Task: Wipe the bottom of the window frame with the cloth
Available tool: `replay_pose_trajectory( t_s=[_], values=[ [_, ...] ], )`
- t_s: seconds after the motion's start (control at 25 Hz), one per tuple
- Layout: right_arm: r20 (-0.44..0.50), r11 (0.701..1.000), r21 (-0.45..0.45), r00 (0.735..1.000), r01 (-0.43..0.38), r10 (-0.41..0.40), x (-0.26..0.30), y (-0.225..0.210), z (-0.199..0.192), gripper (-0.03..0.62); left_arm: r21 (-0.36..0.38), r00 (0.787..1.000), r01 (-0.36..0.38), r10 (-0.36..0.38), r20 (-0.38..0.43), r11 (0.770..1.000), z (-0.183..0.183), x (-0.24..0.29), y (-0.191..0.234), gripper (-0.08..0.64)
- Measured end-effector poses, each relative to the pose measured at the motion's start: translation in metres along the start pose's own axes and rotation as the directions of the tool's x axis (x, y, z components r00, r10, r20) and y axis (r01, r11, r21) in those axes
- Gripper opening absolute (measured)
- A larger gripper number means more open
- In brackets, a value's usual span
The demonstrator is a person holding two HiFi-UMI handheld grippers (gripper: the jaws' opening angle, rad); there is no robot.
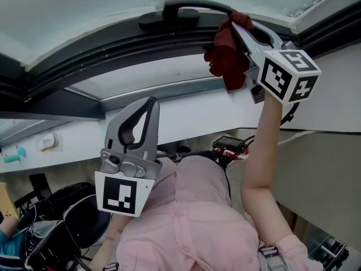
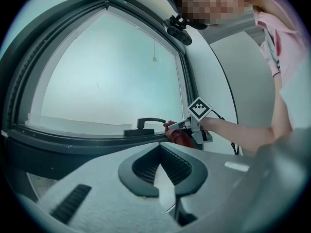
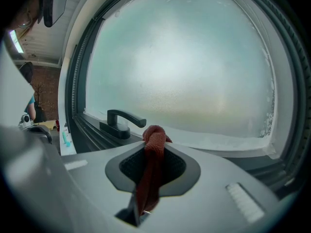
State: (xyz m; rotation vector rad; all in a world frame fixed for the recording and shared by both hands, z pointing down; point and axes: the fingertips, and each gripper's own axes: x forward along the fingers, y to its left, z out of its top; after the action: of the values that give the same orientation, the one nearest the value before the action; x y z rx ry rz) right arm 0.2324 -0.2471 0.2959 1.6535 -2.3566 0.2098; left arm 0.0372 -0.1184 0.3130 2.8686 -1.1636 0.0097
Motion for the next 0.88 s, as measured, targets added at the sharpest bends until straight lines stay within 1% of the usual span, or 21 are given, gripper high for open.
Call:
replay_pose_trajectory(
  t_s=[0.24,0.52,0.88],
  values=[
    [-0.003,1.000,0.012,1.000,0.025,-0.025,-0.003,-0.006,-0.001,0.055,-0.001,1.000,0.013,-0.013,0.002,1.000,0.003,-0.002,0.002,0.000],
    [0.002,0.999,0.013,0.999,0.039,-0.039,-0.009,-0.018,-0.001,0.055,-0.007,1.000,-0.004,0.004,0.013,1.000,0.005,-0.004,0.001,0.000],
    [0.003,1.000,0.020,1.000,-0.009,0.009,-0.008,-0.020,-0.007,0.055,-0.007,0.999,-0.040,0.040,0.017,0.999,0.007,0.001,-0.008,0.000]
  ],
)
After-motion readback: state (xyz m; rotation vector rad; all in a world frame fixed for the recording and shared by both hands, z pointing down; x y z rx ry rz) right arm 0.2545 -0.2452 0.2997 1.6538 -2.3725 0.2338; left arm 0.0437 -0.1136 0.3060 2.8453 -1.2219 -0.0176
